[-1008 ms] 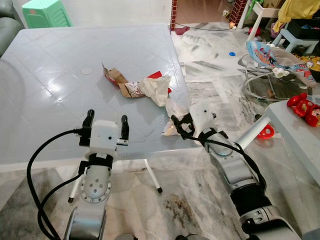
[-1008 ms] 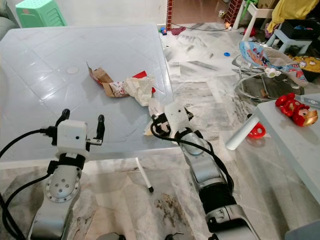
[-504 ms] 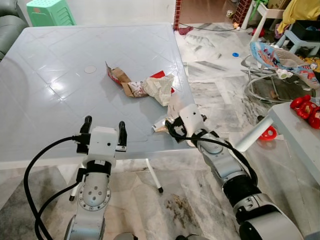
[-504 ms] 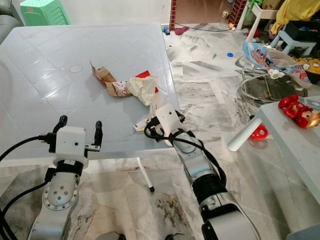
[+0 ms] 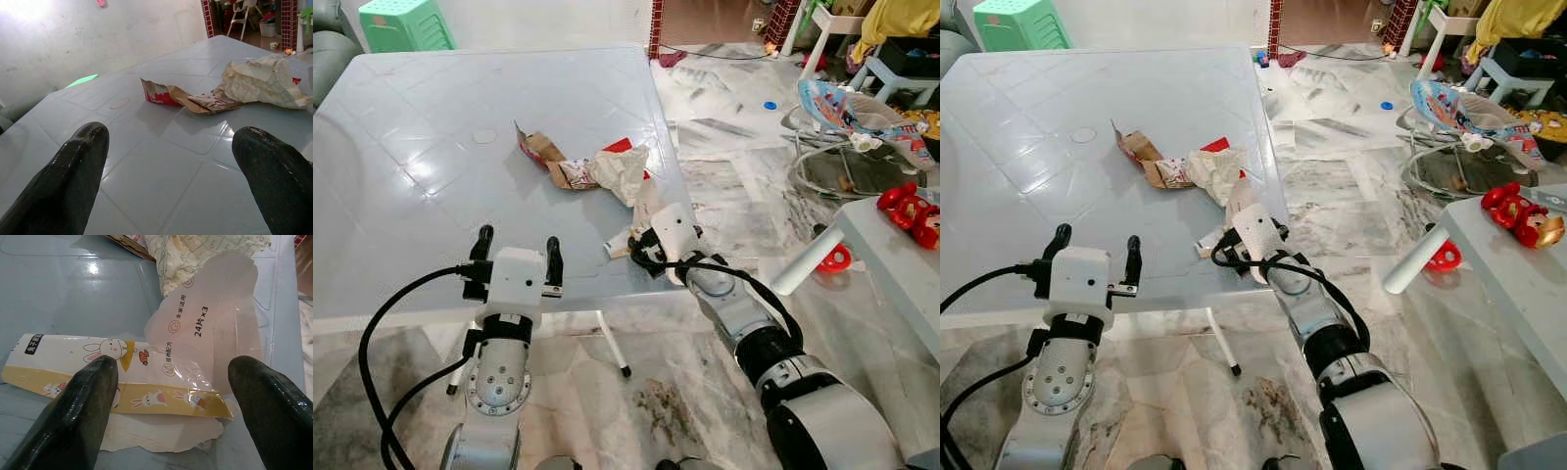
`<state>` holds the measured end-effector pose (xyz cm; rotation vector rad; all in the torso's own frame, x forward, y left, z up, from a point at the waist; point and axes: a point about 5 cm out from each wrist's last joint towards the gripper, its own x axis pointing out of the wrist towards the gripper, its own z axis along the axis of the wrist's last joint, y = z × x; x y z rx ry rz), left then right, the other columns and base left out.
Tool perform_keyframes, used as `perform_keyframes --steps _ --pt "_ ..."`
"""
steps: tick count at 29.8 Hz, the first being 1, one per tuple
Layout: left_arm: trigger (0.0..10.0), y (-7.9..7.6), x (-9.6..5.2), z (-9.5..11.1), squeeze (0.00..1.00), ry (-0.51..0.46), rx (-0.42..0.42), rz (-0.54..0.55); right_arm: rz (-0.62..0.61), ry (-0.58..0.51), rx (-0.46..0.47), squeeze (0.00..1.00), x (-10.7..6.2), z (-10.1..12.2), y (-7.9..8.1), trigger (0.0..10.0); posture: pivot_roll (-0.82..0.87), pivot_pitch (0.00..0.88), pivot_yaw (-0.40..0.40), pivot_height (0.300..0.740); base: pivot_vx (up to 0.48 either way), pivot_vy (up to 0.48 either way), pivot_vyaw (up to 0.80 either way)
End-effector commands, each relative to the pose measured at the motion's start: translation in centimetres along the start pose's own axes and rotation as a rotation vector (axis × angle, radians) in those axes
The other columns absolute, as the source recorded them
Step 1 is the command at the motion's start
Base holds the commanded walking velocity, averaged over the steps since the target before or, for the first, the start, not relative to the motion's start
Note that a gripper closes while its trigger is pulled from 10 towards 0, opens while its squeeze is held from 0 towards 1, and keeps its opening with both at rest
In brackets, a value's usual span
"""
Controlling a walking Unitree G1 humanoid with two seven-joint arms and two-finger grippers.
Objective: Picking trash to rubbish bin
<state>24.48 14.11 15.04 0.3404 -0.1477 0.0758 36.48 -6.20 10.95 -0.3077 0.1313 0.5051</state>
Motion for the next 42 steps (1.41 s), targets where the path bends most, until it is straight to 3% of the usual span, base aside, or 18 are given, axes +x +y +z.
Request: perform_keyframes --steps 1,18,31,42 --pt "10.0 0.1 -0.2 0.4 0.00 -0.010 0.005 0.001 0.048 0.065 0.027 0.00 -0.2 -1.5 0.8 0.0 0.13 0.142 -0.072 0.740 0.000 0.000 0.00" --pt "10.0 -0.2 -0.2 0.3 0.00 -0.003 -0.004 0.010 0.200 -0.023 0.141 0.00 0.3 -0.1 3.0 0.0 0.12 0.144 -0.088 0.740 0.000 0.000 0.00" --pt "10.0 -0.1 0.1 0.3 0.00 -0.007 -0.001 0.026 0.148 -0.022 0.101 0.00 0.0 -0.4 2.1 0.0 0.12 0.136 -0.090 0.740 0.000 0.000 0.00" --pt "10.0 0.2 0.4 0.3 0.00 -0.015 0.010 0.038 0.002 -0.084 0.067 0.00 0.0 0.6 -0.1 0.0 0.12 0.127 -0.082 0.740 0.000 0.000 0.00"
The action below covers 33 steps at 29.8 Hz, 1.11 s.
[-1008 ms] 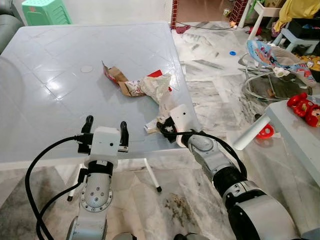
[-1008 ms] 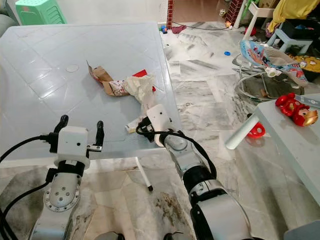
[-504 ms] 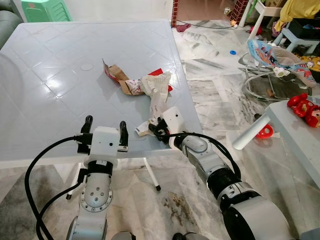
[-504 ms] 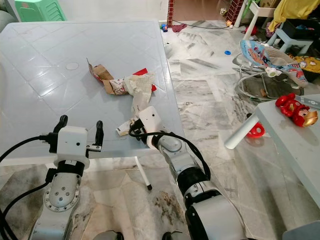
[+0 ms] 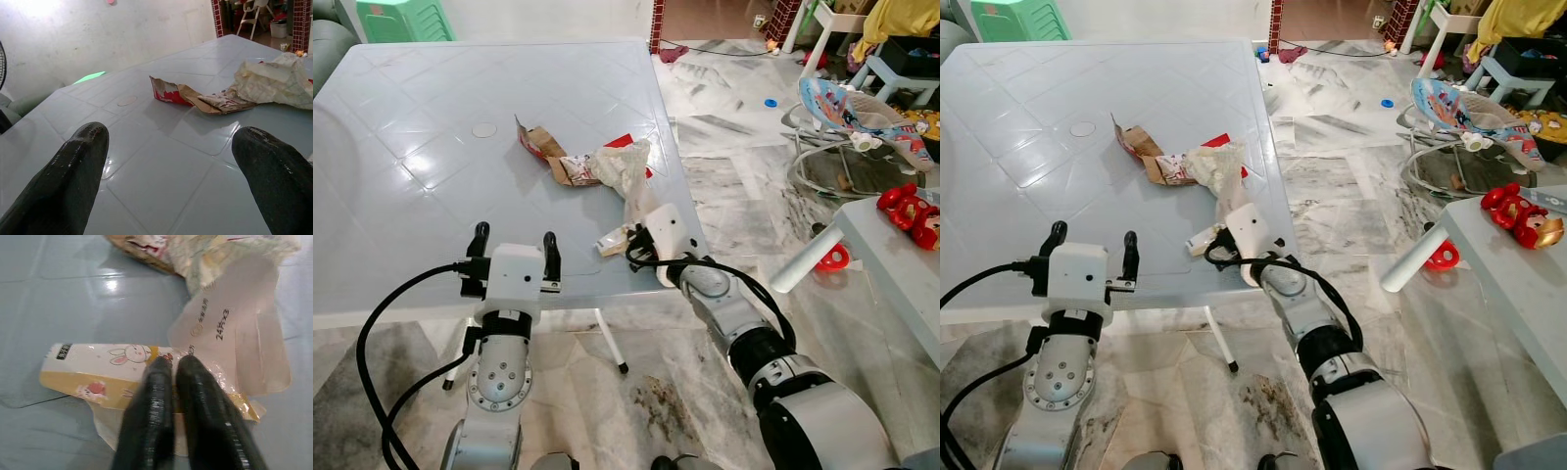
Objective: Picking trash to rubbish bin
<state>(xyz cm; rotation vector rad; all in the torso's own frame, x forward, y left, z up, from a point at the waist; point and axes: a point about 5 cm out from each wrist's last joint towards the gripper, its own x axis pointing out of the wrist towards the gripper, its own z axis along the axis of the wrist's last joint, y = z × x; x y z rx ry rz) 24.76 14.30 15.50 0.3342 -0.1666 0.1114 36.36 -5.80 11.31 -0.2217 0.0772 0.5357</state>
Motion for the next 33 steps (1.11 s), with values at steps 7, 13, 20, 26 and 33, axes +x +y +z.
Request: perform_keyframes --steps 7,13,20,26,33 --pt "10.0 -0.2 0.0 0.0 0.00 -0.003 0.012 0.005 -0.063 -0.076 -0.002 0.00 0.1 1.3 -1.0 0.0 0.12 0.129 -0.085 0.740 0.000 0.000 0.00" --pt "10.0 -0.1 0.0 0.0 0.00 -0.002 0.013 0.011 -0.078 -0.156 0.014 0.00 0.3 2.8 -1.2 0.0 0.12 0.129 -0.086 0.740 0.000 0.000 0.00" --pt "10.0 -0.1 0.1 0.0 0.00 -0.004 0.015 0.018 -0.083 -0.293 0.030 0.00 0.6 5.8 -1.4 0.0 0.11 0.127 -0.089 0.740 0.000 0.000 0.00" --pt "10.0 -0.3 0.1 0.1 0.00 -0.005 0.011 0.021 -0.066 -0.289 -0.014 0.00 0.7 6.3 -1.4 0.0 0.11 0.127 -0.098 0.740 0.000 0.000 0.00" --pt "10.0 -0.1 -0.1 0.0 0.00 -0.001 0.010 0.030 0.027 -0.272 -0.011 1.00 -0.1 5.7 -1.6 10.0 0.11 0.133 -0.106 0.740 0.000 0.000 0.00"
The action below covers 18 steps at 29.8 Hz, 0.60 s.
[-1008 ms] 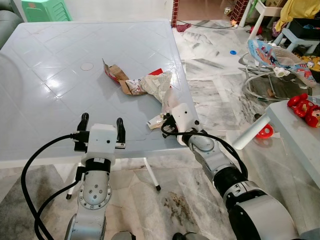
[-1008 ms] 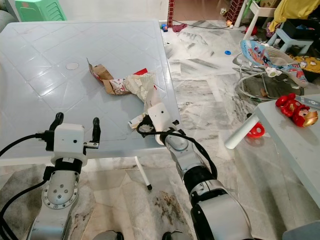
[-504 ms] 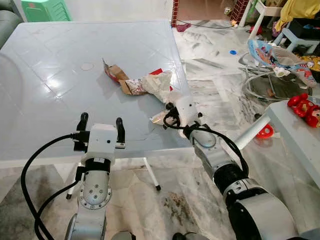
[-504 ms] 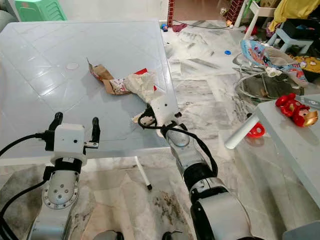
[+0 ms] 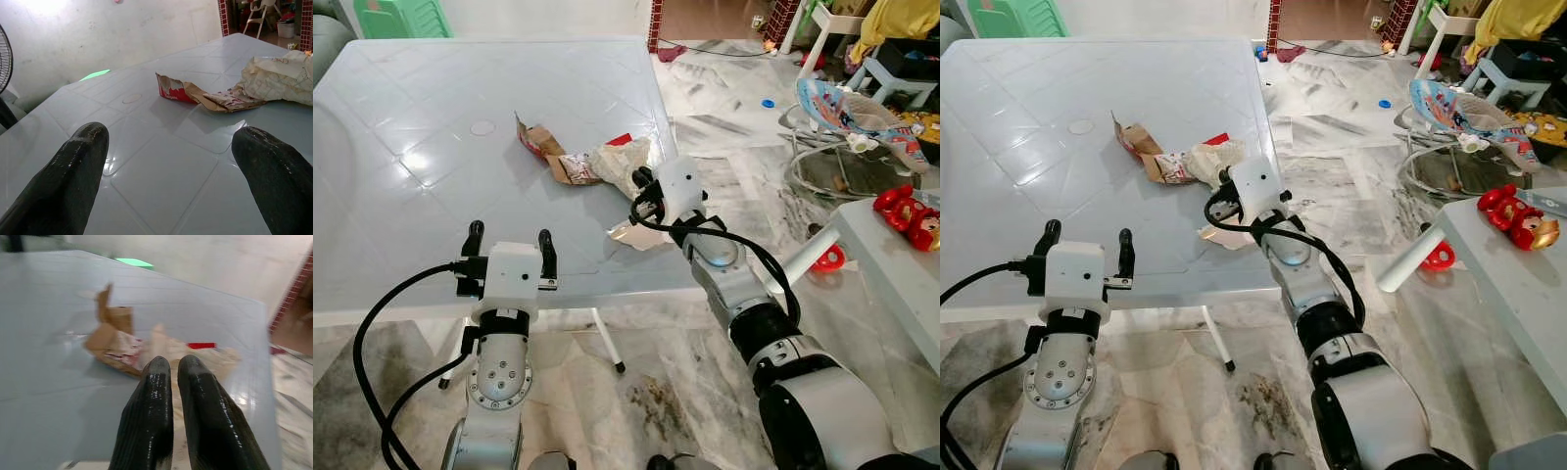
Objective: Picking trash to rubbish bin
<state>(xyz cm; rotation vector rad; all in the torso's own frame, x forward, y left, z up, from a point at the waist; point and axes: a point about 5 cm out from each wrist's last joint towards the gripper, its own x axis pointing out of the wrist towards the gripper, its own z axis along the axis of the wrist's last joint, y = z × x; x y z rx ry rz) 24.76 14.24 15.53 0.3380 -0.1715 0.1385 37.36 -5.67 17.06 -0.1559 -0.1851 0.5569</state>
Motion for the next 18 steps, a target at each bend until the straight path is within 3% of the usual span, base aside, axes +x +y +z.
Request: perform_keyframes --steps 1,4,8,12,18 --pt "10.0 0.0 -0.1 -0.1 0.00 0.001 0.004 0.005 0.077 -0.011 -0.007 1.00 -0.6 0.2 0.0 10.0 0.11 0.133 -0.106 0.740 0.000 0.000 0.00" --pt "10.0 -0.1 -0.1 -0.1 0.00 0.000 0.001 0.005 0.218 -0.005 -0.070 1.00 -1.7 -0.2 0.2 10.0 0.10 0.136 -0.109 0.740 0.000 0.000 0.00" --pt "10.0 -0.3 -0.1 0.0 0.00 -0.002 -0.003 0.006 0.315 0.025 -0.100 1.00 -3.3 -0.9 -0.4 10.0 0.09 0.139 -0.117 0.740 0.000 0.000 0.00" --pt "10.0 -0.3 -0.1 0.0 0.00 -0.001 -0.004 0.011 0.342 0.047 -0.135 1.00 -4.1 -1.2 -0.9 10.0 0.09 0.141 -0.121 0.740 0.000 0.000 0.00" --pt "10.0 0.0 -0.4 -0.5 0.00 0.018 0.005 0.027 0.414 0.055 -0.271 1.00 -5.0 -1.6 -0.7 10.0 0.09 0.141 -0.122 0.740 0.000 0.000 0.00"
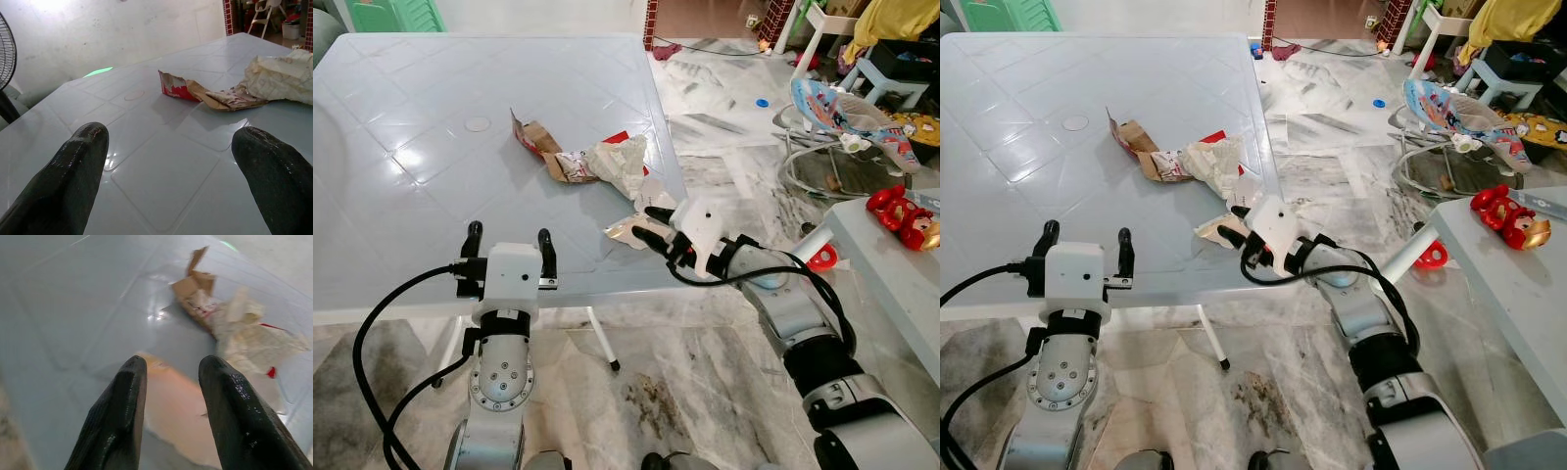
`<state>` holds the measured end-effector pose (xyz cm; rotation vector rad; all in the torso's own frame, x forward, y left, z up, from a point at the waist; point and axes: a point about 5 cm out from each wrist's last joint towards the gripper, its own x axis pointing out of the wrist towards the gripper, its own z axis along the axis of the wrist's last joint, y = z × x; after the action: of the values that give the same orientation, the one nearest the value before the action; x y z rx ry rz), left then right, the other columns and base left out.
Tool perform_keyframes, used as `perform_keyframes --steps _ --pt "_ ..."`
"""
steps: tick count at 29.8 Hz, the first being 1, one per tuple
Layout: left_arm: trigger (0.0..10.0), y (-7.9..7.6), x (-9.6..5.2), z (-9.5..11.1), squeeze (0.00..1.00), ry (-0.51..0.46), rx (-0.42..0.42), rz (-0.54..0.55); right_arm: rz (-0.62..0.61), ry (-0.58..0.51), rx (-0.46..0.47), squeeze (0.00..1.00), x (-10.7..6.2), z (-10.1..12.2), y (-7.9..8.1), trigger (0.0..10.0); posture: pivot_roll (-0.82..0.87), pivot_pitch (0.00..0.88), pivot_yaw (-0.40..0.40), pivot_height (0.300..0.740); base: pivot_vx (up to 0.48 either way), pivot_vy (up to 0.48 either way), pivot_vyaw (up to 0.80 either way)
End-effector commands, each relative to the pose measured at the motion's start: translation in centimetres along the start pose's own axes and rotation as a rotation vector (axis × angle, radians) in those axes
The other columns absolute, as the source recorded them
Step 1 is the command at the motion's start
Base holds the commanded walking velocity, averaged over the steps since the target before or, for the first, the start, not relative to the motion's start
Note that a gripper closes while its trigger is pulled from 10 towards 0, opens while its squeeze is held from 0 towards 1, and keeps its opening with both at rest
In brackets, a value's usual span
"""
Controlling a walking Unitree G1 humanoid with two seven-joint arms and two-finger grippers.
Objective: Picking trash to rubbish bin
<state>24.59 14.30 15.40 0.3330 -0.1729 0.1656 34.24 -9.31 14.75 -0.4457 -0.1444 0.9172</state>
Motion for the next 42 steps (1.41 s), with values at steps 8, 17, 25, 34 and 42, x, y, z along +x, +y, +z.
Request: perform_keyframes --steps 8,17,25,34,42 --pt "10.0 0.0 0.0 -0.3 0.00 0.008 0.010 -0.001 0.042 -0.057 -0.131 1.00 0.2 1.0 1.3 10.0 0.09 0.137 -0.116 0.740 0.000 0.000 0.00" --pt "10.0 -0.1 0.0 -0.3 0.00 0.009 0.010 -0.011 0.042 -0.084 -0.195 1.00 0.9 1.3 2.0 10.0 0.10 0.134 -0.108 0.740 0.000 0.000 0.00" --pt "10.0 0.1 0.3 -0.2 0.00 0.002 0.013 -0.022 0.089 -0.057 -0.183 1.00 2.5 0.5 3.8 10.0 0.11 0.127 -0.097 0.740 0.000 0.000 0.00" --pt "10.0 0.2 0.2 -0.2 0.00 0.002 0.017 -0.016 0.109 -0.037 -0.198 0.00 3.6 0.2 4.9 10.0 0.12 0.132 -0.103 0.740 0.000 0.000 0.00" --pt "10.0 0.2 0.1 -0.2 0.00 0.003 0.014 -0.014 -0.053 -0.058 -0.152 0.00 3.6 0.6 2.8 10.0 0.12 0.135 -0.104 0.740 0.000 0.000 0.00"
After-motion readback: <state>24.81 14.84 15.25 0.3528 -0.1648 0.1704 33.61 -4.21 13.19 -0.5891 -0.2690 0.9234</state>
